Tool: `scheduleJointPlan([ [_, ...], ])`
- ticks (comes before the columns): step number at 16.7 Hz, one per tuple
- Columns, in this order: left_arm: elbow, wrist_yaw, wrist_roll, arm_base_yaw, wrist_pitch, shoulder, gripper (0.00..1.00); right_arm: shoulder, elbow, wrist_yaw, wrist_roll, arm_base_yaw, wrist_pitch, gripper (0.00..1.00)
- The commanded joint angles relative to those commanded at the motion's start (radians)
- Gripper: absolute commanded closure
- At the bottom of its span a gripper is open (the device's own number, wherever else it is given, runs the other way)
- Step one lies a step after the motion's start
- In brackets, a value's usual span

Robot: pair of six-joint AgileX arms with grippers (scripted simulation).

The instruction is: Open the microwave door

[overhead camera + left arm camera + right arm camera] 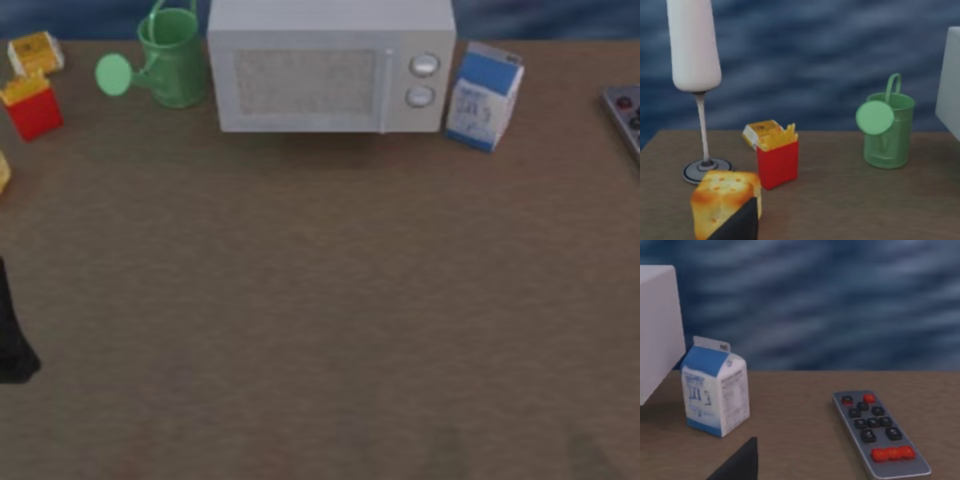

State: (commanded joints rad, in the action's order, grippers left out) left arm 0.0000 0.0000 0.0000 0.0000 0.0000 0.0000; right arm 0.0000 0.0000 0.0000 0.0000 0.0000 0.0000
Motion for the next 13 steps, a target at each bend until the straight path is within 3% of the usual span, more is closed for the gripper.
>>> scheduleJointPlan([
  [3, 0.009, -0.004, -0.002, -0.006, -0.002, 0.010, 0.00, 0.000, 0.000, 0.000, 0.000, 0.000, 0.000, 0.00],
  [6, 0.091, -0.045, -0.021, -0.059, -0.020, 0.104, 0.00, 0.000, 0.000, 0.000, 0.000, 0.000, 0.000, 0.00],
  [13, 0.539, -0.266, -0.147, -0.294, -0.062, 0.668, 0.00, 0.000, 0.000, 0.000, 0.000, 0.000, 0.000, 0.00],
])
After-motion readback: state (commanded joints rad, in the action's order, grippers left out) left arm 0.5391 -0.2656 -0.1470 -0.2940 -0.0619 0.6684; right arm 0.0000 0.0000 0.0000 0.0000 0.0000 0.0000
